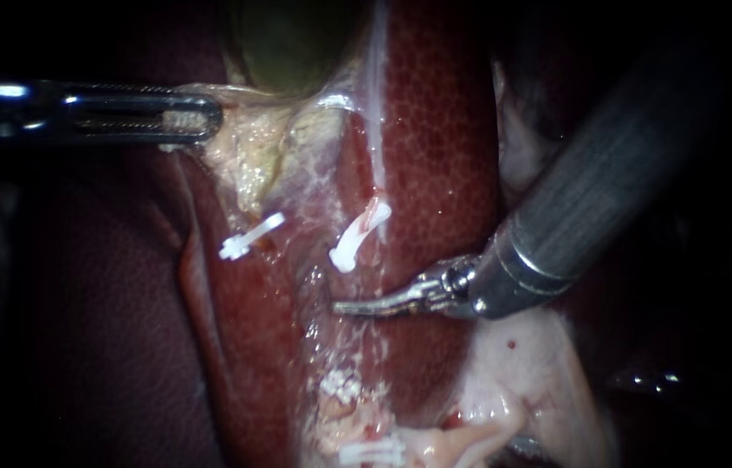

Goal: Go back from the cut right tube

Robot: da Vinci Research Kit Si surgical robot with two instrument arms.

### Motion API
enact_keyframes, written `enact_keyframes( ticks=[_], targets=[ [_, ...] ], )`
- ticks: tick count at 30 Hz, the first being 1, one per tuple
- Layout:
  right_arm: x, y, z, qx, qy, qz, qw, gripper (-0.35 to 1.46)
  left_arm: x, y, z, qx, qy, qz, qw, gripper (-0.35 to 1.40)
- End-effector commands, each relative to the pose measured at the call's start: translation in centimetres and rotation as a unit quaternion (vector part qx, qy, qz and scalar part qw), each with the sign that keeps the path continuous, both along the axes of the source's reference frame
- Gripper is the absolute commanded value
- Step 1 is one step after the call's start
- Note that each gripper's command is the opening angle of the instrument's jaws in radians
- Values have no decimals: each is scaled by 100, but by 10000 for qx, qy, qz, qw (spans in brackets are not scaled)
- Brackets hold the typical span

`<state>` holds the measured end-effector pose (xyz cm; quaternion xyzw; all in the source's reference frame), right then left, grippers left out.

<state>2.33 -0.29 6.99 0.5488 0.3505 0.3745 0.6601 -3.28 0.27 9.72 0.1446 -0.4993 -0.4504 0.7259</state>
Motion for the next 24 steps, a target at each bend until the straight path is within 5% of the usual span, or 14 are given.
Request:
enact_keyframes(
  ticks=[1,13,14,17,19,24],
  targets=[
    [0,0,0,-4,0,0,10000,-35,0,0,0,0,1,0,10000,-11],
    [1,1,1,21,-16,9,10000,-35,0,-1,1,-4,4,-2,10000,-11],
    [1,1,2,20,-17,10,10000,-25,0,-1,1,-4,4,-2,10000,-11],
    [4,-2,5,-2,-71,91,9999,68,-1,-1,2,-6,5,-3,10000,-11],
    [5,-5,8,-53,-118,182,9998,103,-1,-1,2,-7,6,-4,10000,-11],
    [8,-7,12,-86,-150,241,9996,130,-1,-2,3,-11,8,-5,10000,-11]
  ],
)
